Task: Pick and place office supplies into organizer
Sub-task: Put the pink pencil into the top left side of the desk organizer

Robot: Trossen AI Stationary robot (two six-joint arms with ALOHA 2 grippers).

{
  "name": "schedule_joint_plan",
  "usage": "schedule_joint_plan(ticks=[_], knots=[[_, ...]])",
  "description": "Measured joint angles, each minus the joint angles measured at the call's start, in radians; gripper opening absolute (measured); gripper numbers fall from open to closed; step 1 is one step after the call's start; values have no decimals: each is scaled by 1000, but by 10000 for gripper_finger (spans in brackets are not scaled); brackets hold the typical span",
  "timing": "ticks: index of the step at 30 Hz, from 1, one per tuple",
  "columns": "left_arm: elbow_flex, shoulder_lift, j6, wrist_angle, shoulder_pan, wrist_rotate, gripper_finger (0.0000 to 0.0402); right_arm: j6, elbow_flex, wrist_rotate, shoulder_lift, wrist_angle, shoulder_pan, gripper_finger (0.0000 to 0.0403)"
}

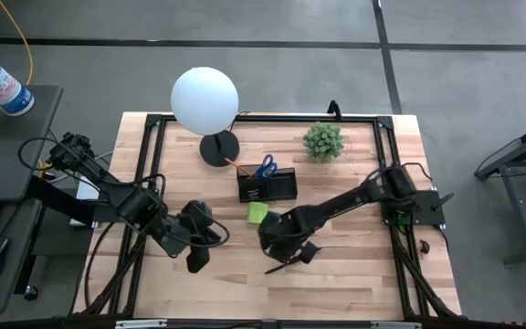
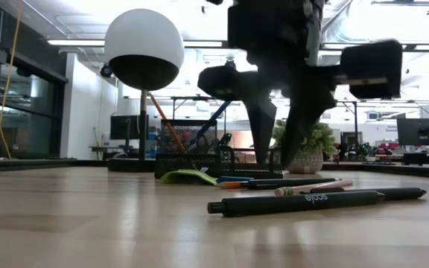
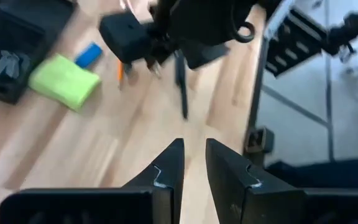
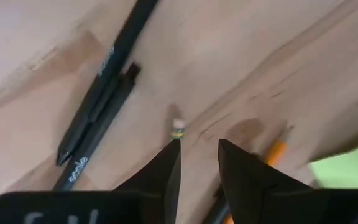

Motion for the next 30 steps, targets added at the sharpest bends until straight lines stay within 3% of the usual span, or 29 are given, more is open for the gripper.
schedule_joint_plan(ticks=[9,20,30], knots=[[0,0,0,-54,-6,189,56,68,217,86,154,-220,18,102],[0,0,-29,-162,-111,171,56,136,420,27,246,-453,30,104],[0,0,-53,-157,-147,118,56,193,429,68,291,-481,31,103]])
